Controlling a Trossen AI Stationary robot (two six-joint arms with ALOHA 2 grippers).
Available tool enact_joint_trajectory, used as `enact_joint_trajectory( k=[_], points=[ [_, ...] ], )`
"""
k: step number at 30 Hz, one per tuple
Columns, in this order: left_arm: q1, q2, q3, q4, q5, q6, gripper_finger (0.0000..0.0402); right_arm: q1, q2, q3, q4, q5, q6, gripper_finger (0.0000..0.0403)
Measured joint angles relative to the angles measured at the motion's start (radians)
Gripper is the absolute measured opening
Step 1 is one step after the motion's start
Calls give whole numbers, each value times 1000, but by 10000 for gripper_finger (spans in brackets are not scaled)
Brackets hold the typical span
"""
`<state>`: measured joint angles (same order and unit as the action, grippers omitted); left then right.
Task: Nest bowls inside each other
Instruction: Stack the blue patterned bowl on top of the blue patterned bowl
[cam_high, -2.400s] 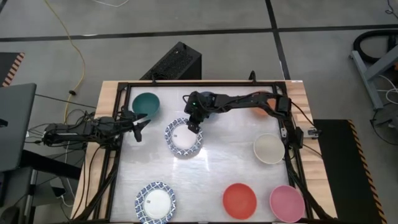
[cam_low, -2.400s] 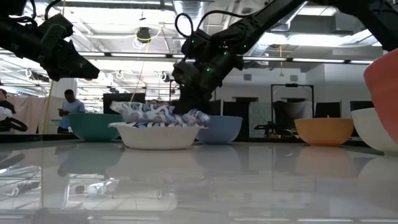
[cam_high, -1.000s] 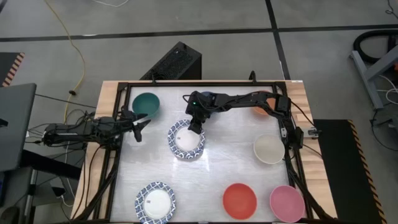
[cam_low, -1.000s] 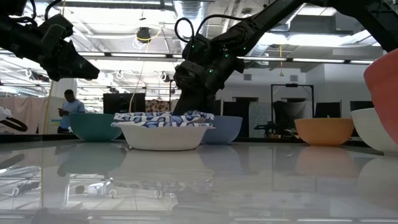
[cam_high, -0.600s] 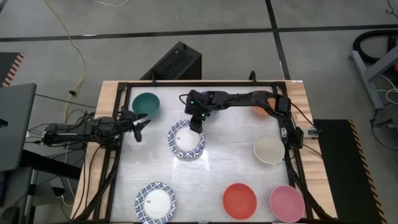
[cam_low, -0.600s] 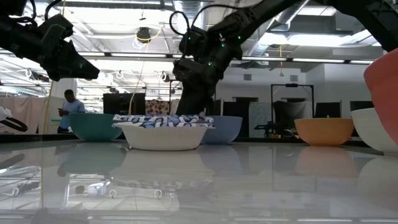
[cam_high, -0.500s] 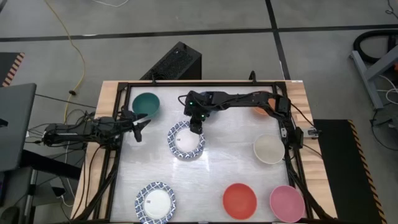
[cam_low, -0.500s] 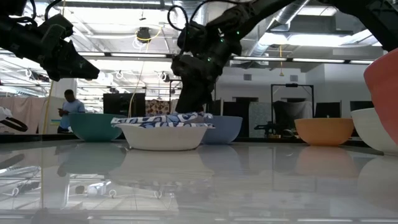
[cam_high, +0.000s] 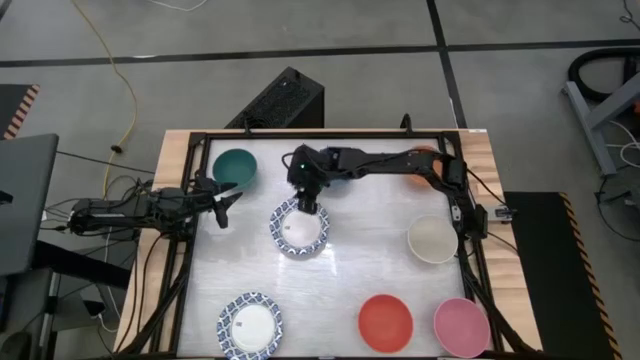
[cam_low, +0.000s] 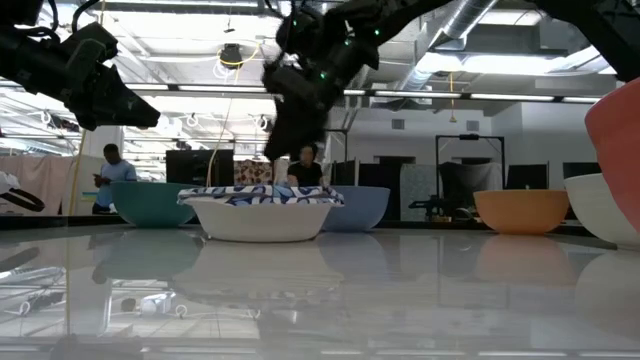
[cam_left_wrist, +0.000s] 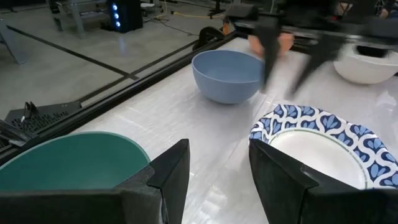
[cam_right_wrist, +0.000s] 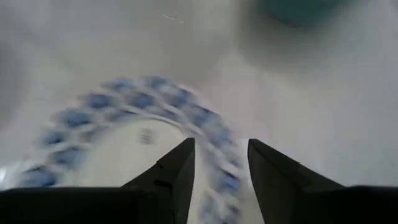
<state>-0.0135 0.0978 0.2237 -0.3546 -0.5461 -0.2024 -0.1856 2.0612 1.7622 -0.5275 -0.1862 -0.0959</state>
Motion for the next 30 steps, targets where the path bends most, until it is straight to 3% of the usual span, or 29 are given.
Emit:
enact_joint_trajectory(
  k=[4, 11, 15, 21, 25, 30],
  points=[
    [0, 0, 0, -1, 0, 0, 156, 63, 5, 0, 68, -127, -70, 158],
    [0, 0, 0, -1, 0, -2, 156, 184, 5, 0, 180, -144, -146, 153],
    [0, 0, 0, 3, 40, -25, 156, 241, 5, 0, 189, -123, -240, 154],
    [0, 0, 0, 5, 197, -60, 156, 313, 5, 0, 214, -65, -436, 154],
    [0, 0, 0, 5, 223, -113, 156, 345, 5, 0, 254, 3, -546, 155],
    [0, 0, 0, 5, 228, -125, 156, 369, 5, 0, 328, 12, -613, 157]
  ],
)
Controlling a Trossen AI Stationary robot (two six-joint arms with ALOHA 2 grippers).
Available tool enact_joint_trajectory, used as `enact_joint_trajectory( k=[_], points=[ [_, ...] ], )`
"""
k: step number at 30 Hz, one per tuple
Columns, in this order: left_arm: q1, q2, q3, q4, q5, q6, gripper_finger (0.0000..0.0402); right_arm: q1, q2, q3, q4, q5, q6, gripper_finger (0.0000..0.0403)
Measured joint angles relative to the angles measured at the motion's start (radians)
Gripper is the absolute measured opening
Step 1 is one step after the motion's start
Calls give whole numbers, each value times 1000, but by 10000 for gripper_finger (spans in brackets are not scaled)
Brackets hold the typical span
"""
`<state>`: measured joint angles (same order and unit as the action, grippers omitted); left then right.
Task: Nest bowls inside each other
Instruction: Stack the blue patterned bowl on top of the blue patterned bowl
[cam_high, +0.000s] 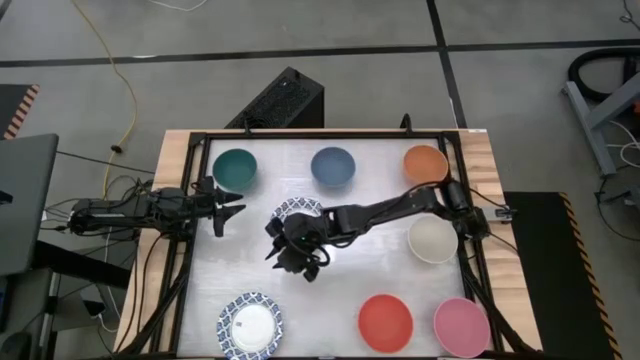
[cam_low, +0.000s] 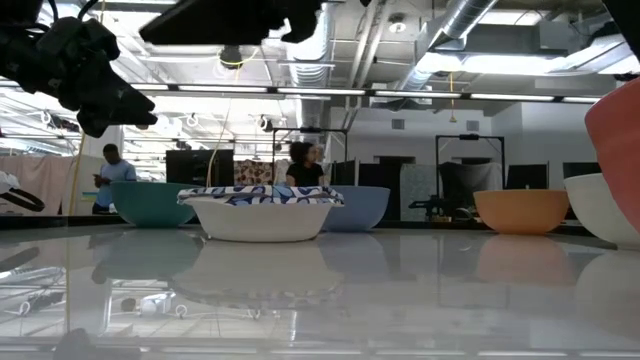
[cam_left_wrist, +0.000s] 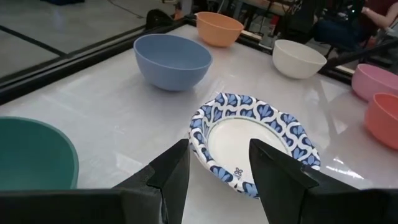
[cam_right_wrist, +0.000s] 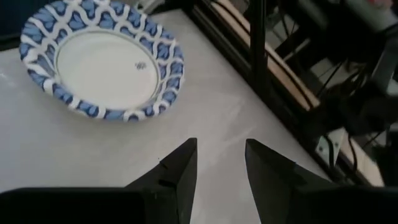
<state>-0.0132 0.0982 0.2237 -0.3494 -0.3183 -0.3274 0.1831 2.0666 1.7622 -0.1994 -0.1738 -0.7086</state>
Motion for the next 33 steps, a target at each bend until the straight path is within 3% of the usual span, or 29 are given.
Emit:
enact_joint_trajectory(
  k=[9, 13, 21, 24, 33],
  points=[
    [0, 0, 0, -7, 0, -12, 156, 23, 100, 0, 107, 21, 27, 226],
    [0, 0, 0, -6, 19, -80, 156, 29, 147, -1, 186, 22, 272, 243],
    [0, 0, 0, -5, 186, -194, 156, 40, 145, 0, 221, 29, 787, 232],
    [0, 0, 0, -5, 210, -210, 156, 72, 141, 0, 236, 90, 892, 228],
    [0, 0, 0, -5, 208, -205, 156, 160, 148, 0, 212, 370, 1004, 227]
  ],
)
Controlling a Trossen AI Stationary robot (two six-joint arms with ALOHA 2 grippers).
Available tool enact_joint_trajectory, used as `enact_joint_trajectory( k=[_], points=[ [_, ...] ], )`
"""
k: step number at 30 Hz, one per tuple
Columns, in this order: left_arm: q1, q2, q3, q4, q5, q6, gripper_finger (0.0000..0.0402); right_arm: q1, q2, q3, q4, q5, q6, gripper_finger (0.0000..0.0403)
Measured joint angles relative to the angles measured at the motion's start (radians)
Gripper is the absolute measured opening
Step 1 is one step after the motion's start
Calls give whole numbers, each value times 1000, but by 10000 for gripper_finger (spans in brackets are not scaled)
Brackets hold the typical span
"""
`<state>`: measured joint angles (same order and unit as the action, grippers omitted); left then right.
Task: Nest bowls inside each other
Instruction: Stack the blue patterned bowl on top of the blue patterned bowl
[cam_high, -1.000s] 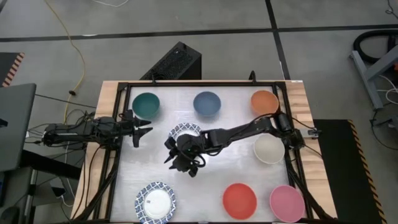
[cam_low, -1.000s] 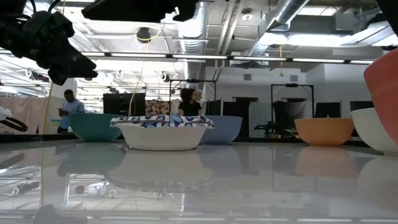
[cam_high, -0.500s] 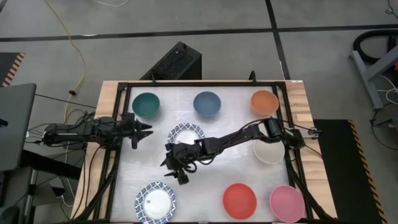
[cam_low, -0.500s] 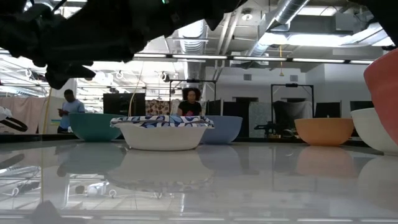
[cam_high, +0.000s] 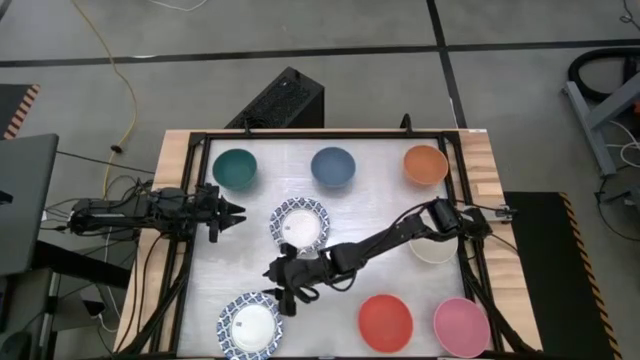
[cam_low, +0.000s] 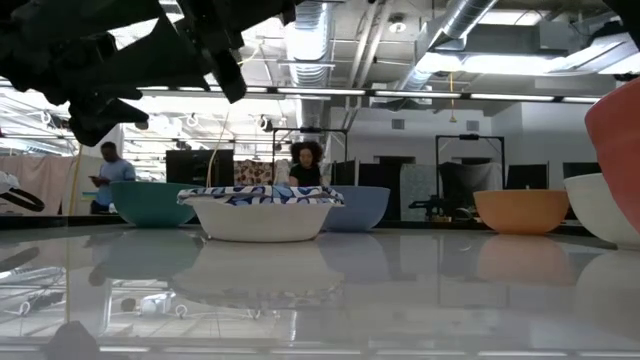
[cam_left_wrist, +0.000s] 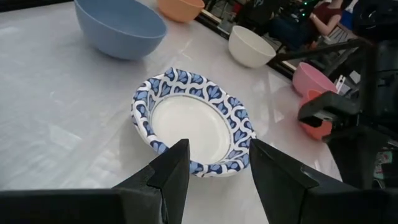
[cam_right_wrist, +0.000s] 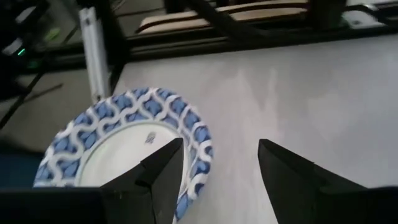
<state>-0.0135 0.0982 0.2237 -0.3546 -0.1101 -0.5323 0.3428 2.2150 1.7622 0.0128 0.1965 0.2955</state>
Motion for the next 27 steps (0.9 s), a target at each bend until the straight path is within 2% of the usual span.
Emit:
enact_joint_trajectory(
  k=[3, 7, 27],
  points=[
    [0, 0, 0, -3, 0, 3, 156, 8, 0, 0, -10, 46, 53, 227],
    [0, 0, 0, -19, -1, 4, 156, 15, 27, 0, -12, 57, 116, 226],
    [0, 0, 0, -50, -2, 4, 156, 44, 115, 0, 59, -6, 224, 226]
  ],
)
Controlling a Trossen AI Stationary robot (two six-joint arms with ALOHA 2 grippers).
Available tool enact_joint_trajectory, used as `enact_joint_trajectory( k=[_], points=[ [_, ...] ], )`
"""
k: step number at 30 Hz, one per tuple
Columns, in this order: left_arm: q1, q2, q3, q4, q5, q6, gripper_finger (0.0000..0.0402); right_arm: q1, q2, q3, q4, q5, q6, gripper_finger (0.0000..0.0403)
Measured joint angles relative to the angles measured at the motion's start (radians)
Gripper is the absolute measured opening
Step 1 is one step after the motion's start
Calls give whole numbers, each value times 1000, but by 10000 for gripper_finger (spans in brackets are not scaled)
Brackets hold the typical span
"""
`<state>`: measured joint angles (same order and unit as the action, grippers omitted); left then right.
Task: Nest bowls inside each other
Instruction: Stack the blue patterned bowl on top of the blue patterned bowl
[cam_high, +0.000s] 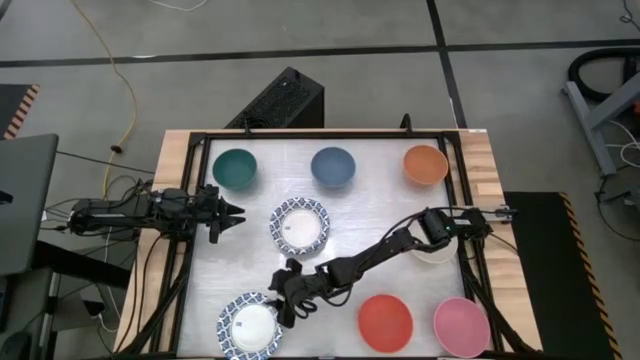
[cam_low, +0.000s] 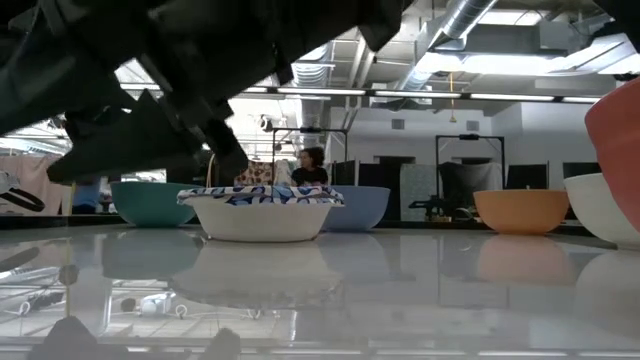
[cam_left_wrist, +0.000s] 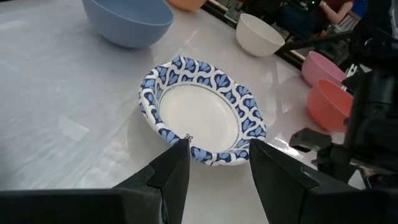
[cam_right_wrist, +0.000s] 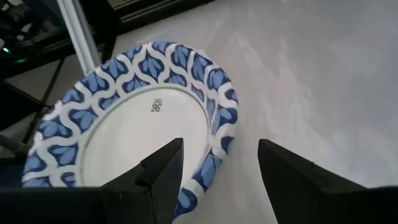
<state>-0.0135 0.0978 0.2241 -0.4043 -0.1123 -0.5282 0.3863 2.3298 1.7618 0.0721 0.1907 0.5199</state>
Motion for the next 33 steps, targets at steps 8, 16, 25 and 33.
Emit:
enact_joint_trajectory(
  k=[8, 16, 25, 33],
  points=[
    [0, 0, 0, -10, 0, -3, 156, 0, 29, 0, 23, -34, 25, 226],
    [0, 0, 0, -10, 0, -3, 156, -1, 51, 9, 23, -84, 59, 226],
    [0, 0, 0, -10, 0, -3, 156, -1, 50, 8, 15, -110, 59, 198],
    [0, 0, 0, -14, 0, 4, 156, -5, 49, 8, -25, -121, 80, 130]
  ],
)
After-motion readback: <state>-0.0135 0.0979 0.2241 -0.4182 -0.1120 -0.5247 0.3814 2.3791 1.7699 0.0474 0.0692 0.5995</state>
